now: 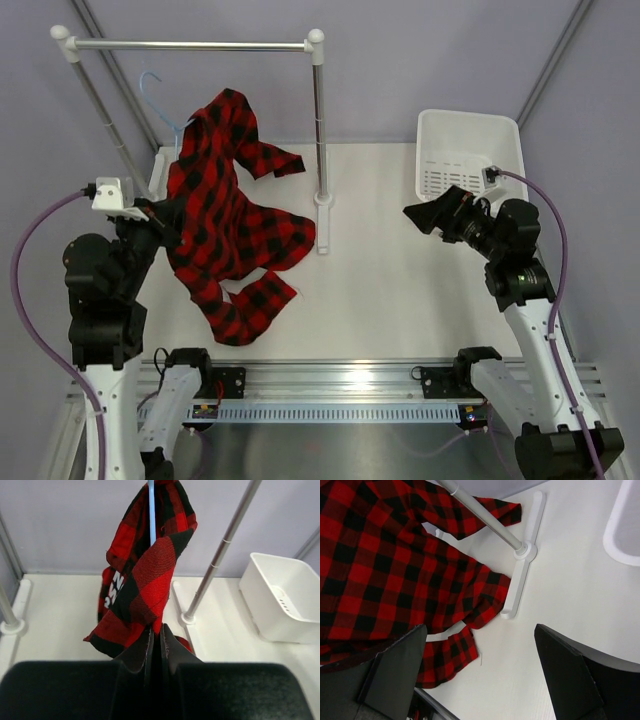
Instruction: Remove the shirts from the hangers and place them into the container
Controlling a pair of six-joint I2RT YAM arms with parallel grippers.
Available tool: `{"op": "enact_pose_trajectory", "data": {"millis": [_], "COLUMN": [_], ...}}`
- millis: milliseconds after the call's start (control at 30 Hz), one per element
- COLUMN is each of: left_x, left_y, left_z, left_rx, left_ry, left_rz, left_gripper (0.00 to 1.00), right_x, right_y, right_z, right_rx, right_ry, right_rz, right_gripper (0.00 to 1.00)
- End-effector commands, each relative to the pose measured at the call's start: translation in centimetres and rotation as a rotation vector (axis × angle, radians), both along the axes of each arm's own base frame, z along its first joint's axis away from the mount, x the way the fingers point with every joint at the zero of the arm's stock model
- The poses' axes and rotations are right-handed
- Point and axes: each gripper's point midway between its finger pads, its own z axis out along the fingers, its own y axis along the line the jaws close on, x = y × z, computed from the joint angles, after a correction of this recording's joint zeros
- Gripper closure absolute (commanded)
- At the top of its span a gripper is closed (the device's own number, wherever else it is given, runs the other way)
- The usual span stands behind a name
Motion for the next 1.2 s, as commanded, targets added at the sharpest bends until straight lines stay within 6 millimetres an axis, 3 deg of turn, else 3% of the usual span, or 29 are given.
{"op": "enact_pose_trajectory", "data": {"millis": [0, 200, 367, 567, 700, 900, 1033, 1167], "left_x": [-1.9, -6.2, -9.1, -12.4, -14.6, -17.3, -19.1, -18.7], "left_y": [-1.7, -4.2, -5.3, -4.2, -4.4, -7.8, -11.2, -11.9], "left_z": [0.3, -1.1, -3.4, -4.8, -4.2, -3.7, -2.2, -4.0], "left_rx": [-0.079, -0.187, -0.247, -0.275, -0.301, -0.352, -0.43, -0.459], "left_ry": [-0.017, 0.0, 0.088, 0.206, 0.232, 0.25, 0.232, 0.307], "left_rz": [-0.084, -0.217, -0.269, -0.175, -0.173, -0.396, -0.694, -0.771], "left_gripper": [1.0, 1.0, 1.0, 1.0, 1.0, 1.0, 1.0, 1.0], "right_x": [-1.5, -2.8, -2.9, -1.8, -0.5, 1.2, 2.5, 1.4], "right_y": [2.5, 4.9, 6.1, 7.1, 7.9, 10.3, 11.1, 12.5], "right_z": [3.1, 4.4, 4.0, 3.5, 3.6, 3.8, 3.8, 4.4], "right_rx": [0.014, -0.029, -0.043, -0.061, -0.06, -0.022, -0.011, 0.01], "right_ry": [-0.054, -0.068, -0.06, -0.042, -0.043, -0.07, -0.087, -0.115], "right_rz": [0.114, 0.192, 0.272, 0.311, 0.336, 0.444, 0.468, 0.576], "right_gripper": [0.01, 0.0, 0.01, 0.02, 0.02, 0.02, 0.02, 0.02]}}
